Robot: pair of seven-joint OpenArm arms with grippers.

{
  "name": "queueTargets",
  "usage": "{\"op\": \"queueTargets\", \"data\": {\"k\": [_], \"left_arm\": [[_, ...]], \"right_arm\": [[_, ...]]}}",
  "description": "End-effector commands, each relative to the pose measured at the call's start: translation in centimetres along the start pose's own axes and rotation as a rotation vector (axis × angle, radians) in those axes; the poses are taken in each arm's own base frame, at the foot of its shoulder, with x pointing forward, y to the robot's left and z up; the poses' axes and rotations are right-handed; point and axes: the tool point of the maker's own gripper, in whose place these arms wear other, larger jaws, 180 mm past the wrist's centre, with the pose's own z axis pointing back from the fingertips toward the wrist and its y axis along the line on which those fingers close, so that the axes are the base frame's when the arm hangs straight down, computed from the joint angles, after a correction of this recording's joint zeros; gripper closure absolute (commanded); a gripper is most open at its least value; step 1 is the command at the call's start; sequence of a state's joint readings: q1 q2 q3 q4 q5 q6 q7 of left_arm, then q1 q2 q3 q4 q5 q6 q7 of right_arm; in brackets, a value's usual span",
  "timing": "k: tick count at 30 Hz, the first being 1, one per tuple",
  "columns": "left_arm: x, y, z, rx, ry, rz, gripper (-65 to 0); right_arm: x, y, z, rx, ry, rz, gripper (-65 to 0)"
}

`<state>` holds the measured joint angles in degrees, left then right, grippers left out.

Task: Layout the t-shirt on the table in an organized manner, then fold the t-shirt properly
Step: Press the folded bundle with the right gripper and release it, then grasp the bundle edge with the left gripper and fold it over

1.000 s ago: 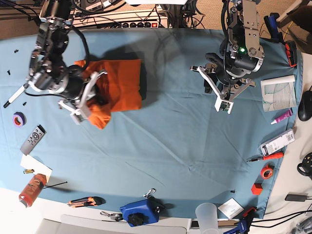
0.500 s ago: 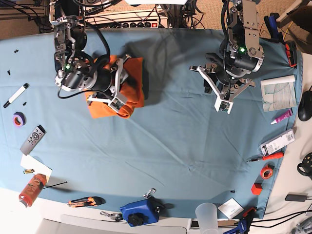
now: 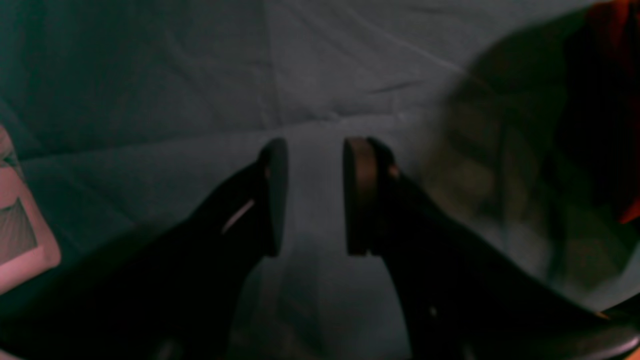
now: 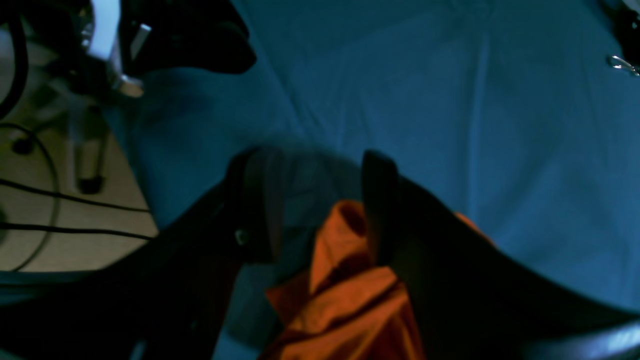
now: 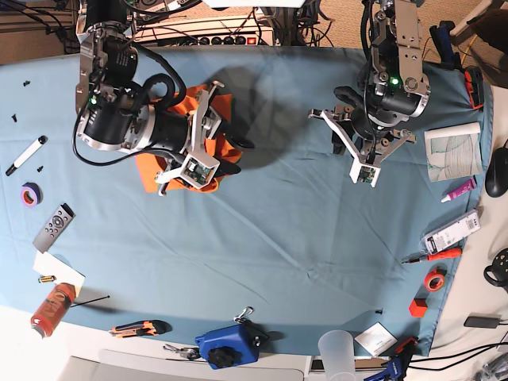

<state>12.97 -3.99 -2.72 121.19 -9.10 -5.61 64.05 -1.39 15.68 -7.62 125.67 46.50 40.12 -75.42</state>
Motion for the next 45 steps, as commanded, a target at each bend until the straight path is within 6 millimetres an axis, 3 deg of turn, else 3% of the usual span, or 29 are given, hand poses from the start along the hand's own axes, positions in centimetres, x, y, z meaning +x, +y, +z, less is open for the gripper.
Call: {"op": "queueTargets", "data": {"k": [1, 5, 9, 10, 14, 17, 20, 23, 26, 32, 38, 41, 45], "left_arm": [[1.2, -0.3, 0.4, -0.014, -0.047, 0.002, -17.8], [2.0, -4.0, 0.9, -0.222, -0.096, -0.013, -17.8], [4.5, -9.2, 3.1, -0.509, -0.254, -0.059, -17.8], [4.9, -10.3, 3.7, -0.563, -0.282, -0.081, -17.8], [4.8, -15.0, 4.5, -0.687, -0.291, -0.197, -15.0], [4.5, -18.8, 4.6, -0.731, -0.303, -0.327, -13.7], [5.0, -21.2, 4.3, -0.692, -0.358, -0.462, -13.7], [6.4, -21.6, 3.1, -0.585, -0.39, -0.509, -9.9], [6.7, -21.6, 1.3, -0.533, -0.376, -0.548, -3.4], [6.3, -23.6, -1.3, -0.592, -0.306, -0.543, 0.0], [6.6, -27.7, 0.5, -0.74, -0.336, -0.555, 0.0], [6.3, -27.5, -0.2, -0.706, -0.322, -0.581, 0.0], [3.7, -26.7, -3.1, -0.66, -0.219, -0.607, 0.0]], "right_arm": [[1.1, -0.8, 0.6, -0.037, -0.036, 0.026, -25.7], [0.2, -6.1, 2.9, -0.289, -0.019, -0.032, -25.7], [-0.9, -12.0, 8.1, -0.577, -0.031, -0.109, -24.8], [-1.5, -13.1, 9.4, -0.634, -0.025, -0.132, -22.0], [-4.3, -15.8, 13.3, -0.772, 0.007, -0.226, -9.0], [-7.4, -17.1, 14.6, -0.818, 0.05, -0.316, -4.6], [-11.0, -17.9, 15.1, -0.836, 0.104, -0.421, -4.6], [-14.1, -18.0, 14.9, -0.819, 0.156, -0.517, -4.4], [-15.9, -17.8, 14.4, -0.799, 0.186, -0.57, -4.4], [-15.9, -18.0, 14.3, -0.799, 0.173, -0.573, -4.4], [-15.8, -18.1, 14.3, -0.801, 0.165, -0.569, -4.4], [-15.9, -18.0, 14.3, -0.799, 0.171, -0.572, -4.4], [-15.9, -18.0, 14.3, -0.799, 0.172, -0.573, -4.4]]}}
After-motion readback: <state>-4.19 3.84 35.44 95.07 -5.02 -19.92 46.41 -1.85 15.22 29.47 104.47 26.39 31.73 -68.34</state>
